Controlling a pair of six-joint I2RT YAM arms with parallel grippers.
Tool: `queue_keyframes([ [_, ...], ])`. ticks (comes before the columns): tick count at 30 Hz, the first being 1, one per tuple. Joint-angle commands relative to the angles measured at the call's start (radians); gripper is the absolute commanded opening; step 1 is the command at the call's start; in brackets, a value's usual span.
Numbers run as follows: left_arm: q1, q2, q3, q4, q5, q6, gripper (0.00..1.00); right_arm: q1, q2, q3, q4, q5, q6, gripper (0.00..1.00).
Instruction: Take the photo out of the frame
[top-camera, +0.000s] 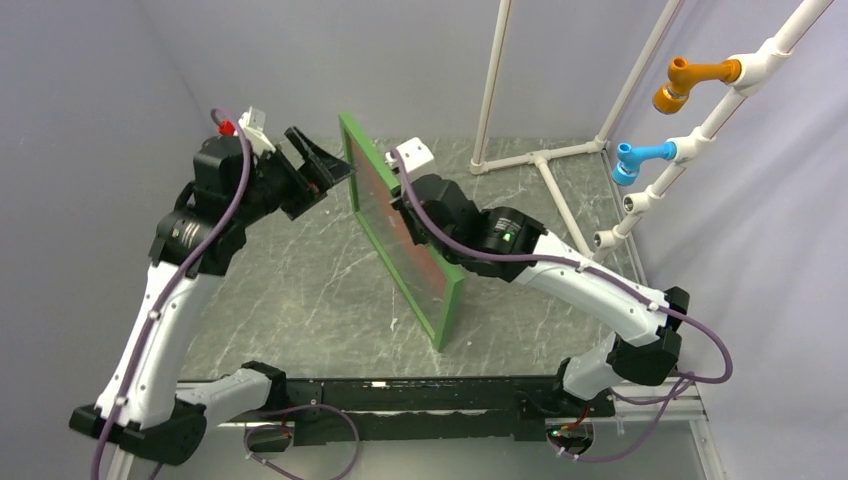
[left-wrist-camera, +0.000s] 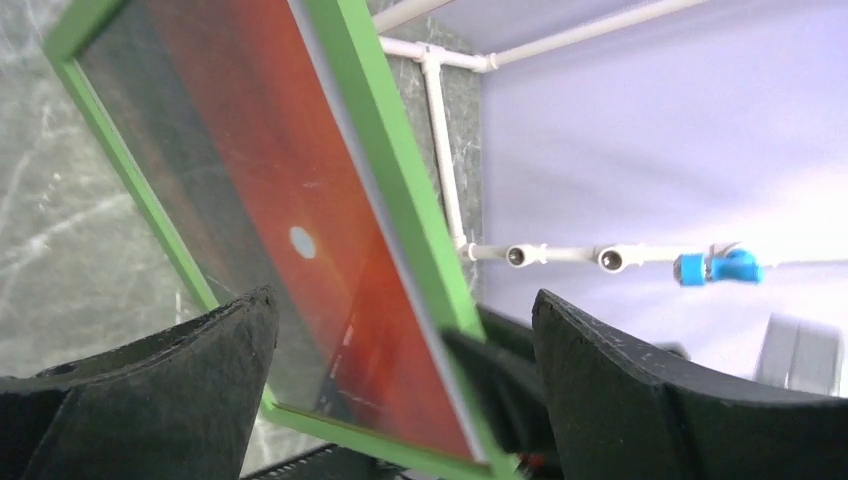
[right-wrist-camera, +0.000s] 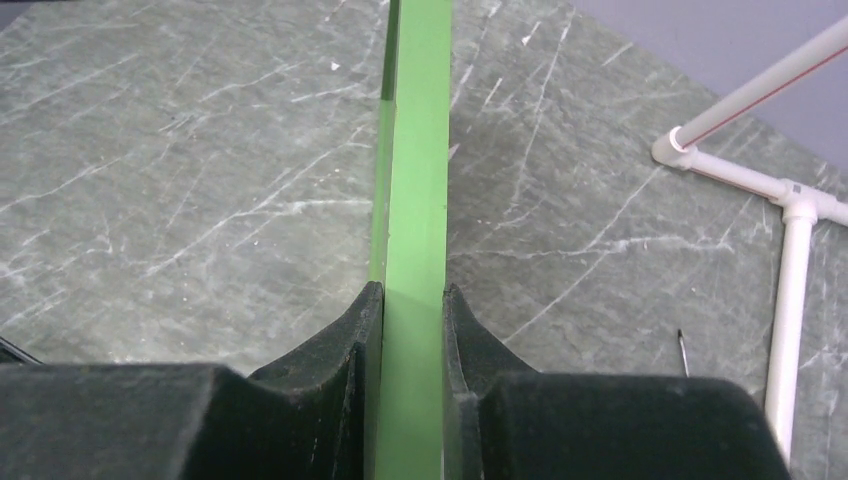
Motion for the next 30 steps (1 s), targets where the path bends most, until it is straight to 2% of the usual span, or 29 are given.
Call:
queue_keyframes([
  [1,0.010,0.114,0.114,-0.167,0.031,-0.201,0.98,0.066,0.056,0.018,-0.039,0.076,-0.004,0.00],
  [6,0.007,0.082,0.040,-0.121,0.003,-0.268,0.92,0.136,0.100,0.032,-0.038,0.141,-0.011,0.00],
  [12,-0.005,0.060,-0.051,-0.135,-0.032,-0.299,0.89,0.186,0.113,0.015,-0.002,0.129,-0.011,0.00],
  [20,-0.069,0.009,-0.103,-0.131,-0.149,-0.247,0.98,0.263,0.144,0.000,0.034,0.145,-0.004,0.00],
  [22,-0.080,-0.008,-0.121,-0.139,-0.170,-0.236,0.97,0.281,0.153,-0.003,0.038,0.164,-0.001,0.00],
  [25,-0.085,-0.051,-0.192,-0.131,-0.176,-0.248,0.84,0.308,0.163,-0.002,0.040,0.184,0.004,0.00],
  [28,-0.085,-0.102,-0.267,-0.099,-0.208,-0.234,0.59,0.328,0.169,-0.008,0.045,0.183,0.009,0.00],
  [30,-0.085,-0.132,-0.305,-0.102,-0.223,-0.217,0.52,0.336,0.177,-0.014,0.044,0.175,0.017,0.00],
])
